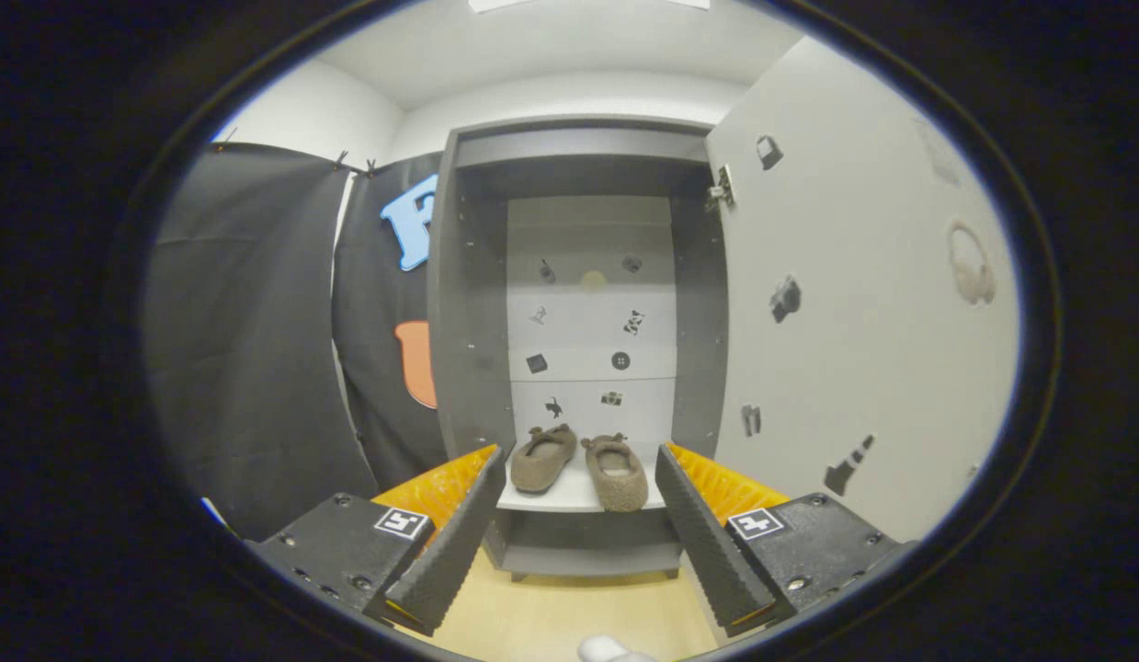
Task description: Open the shoe cabinet door, grab the shoes and put them into the shoe cabinet, then close the shoe cabinet door.
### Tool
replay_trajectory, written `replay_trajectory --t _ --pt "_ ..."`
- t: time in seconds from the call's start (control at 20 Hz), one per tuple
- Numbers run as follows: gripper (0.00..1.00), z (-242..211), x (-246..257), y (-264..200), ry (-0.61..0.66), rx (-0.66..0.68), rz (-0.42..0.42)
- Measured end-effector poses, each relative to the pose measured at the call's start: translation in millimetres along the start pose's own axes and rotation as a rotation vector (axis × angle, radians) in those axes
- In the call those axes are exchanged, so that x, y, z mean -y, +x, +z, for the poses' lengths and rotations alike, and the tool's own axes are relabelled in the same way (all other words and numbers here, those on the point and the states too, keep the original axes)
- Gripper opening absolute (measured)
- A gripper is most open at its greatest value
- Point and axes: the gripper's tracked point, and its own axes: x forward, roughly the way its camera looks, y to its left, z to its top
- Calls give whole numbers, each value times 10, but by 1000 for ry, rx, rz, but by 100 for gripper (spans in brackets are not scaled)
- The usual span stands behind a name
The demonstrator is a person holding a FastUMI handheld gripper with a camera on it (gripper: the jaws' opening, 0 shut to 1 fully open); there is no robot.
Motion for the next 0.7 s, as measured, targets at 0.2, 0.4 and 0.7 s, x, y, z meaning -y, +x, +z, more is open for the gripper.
replay_trajectory --t 0.2,0.4,0.7 --pt "100 -44 23 -575 8 -1 -2" --pt "100 -91 142 -1075 -5 -2 1" --pt "100 -240 821 -1702 -45 -17 -87"
